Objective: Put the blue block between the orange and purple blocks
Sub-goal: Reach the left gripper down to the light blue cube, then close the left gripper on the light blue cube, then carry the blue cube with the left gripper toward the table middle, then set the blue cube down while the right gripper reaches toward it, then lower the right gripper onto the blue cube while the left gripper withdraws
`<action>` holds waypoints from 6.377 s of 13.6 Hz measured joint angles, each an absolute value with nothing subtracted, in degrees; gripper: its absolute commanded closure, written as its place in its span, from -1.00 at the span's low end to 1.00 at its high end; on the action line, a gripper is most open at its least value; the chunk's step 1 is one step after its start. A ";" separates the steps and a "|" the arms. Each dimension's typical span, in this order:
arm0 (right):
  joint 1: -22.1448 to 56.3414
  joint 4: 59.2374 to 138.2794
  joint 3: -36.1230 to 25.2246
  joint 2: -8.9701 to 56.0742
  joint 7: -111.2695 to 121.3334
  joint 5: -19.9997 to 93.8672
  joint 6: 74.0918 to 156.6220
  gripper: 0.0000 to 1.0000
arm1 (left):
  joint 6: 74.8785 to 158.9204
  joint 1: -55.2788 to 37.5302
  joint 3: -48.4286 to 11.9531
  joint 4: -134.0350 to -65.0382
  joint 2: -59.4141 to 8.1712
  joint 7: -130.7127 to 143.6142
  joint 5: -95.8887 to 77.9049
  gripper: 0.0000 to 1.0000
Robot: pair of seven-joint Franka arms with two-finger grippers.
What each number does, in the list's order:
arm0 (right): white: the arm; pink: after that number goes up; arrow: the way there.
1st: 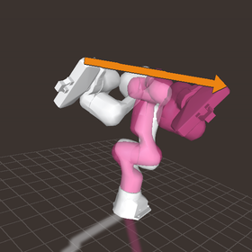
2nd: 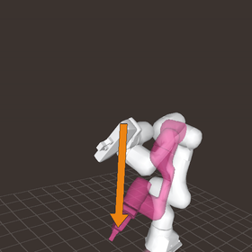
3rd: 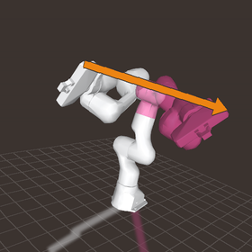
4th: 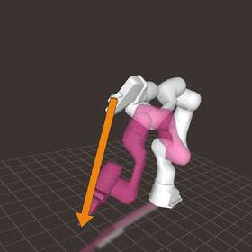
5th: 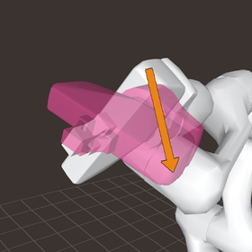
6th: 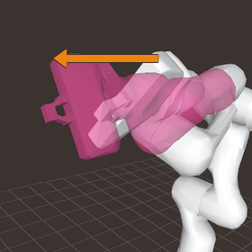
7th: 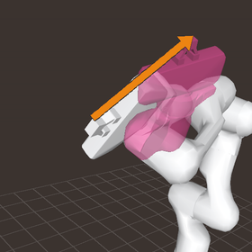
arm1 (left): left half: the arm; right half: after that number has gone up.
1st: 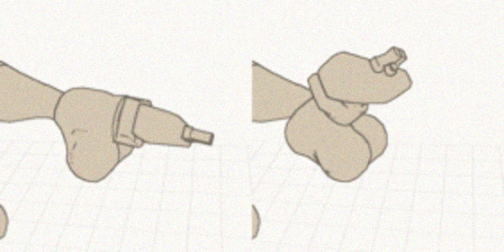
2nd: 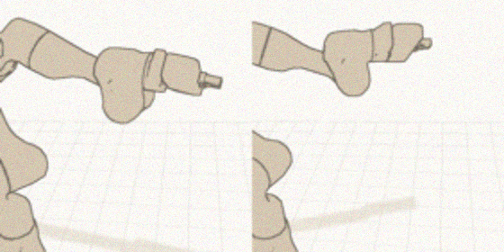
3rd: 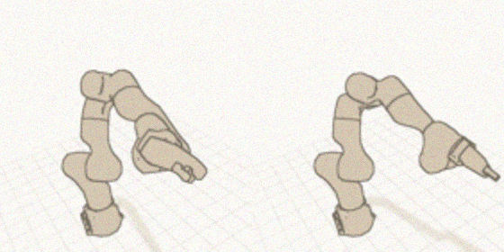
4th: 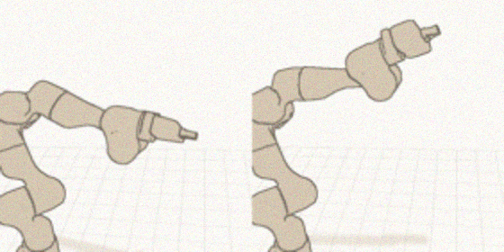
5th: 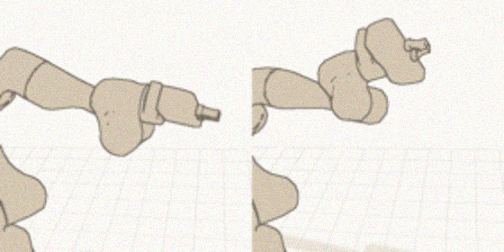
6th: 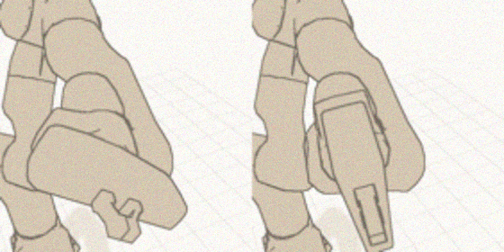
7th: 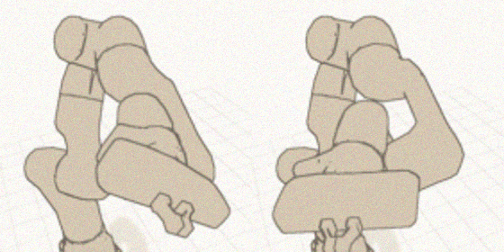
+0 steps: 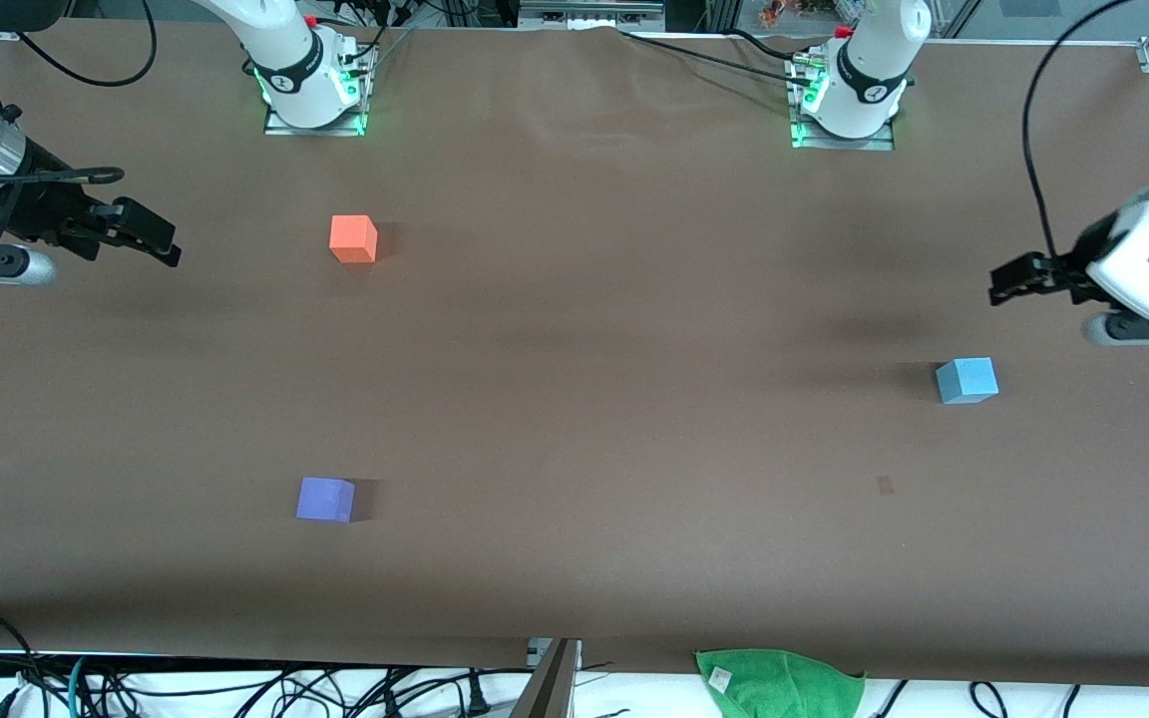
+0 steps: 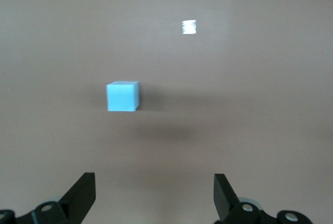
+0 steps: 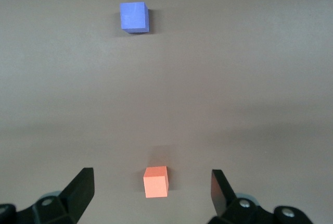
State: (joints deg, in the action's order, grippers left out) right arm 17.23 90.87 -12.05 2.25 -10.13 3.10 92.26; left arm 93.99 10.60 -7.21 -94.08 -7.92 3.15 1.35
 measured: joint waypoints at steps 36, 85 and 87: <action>17.31 90.86 -11.97 2.27 -10.13 3.10 91.93 -0.99 | 123.97 21.36 -9.08 -106.77 -31.35 -11.16 4.18 0.54; 28.28 90.82 -10.18 17.06 -21.80 12.79 105.57 -0.99 | 97.56 -3.09 -14.13 -81.26 -26.30 15.08 -2.61 -1.00; 35.58 91.26 -9.91 21.54 -33.02 12.82 115.67 -0.99 | 97.51 -2.85 -14.17 -81.21 -24.88 14.91 2.21 -1.00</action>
State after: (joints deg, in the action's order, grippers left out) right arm 35.58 91.26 -9.91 21.54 -33.02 12.82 115.67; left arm 97.51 -2.85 -14.17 -81.21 -24.88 14.91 2.21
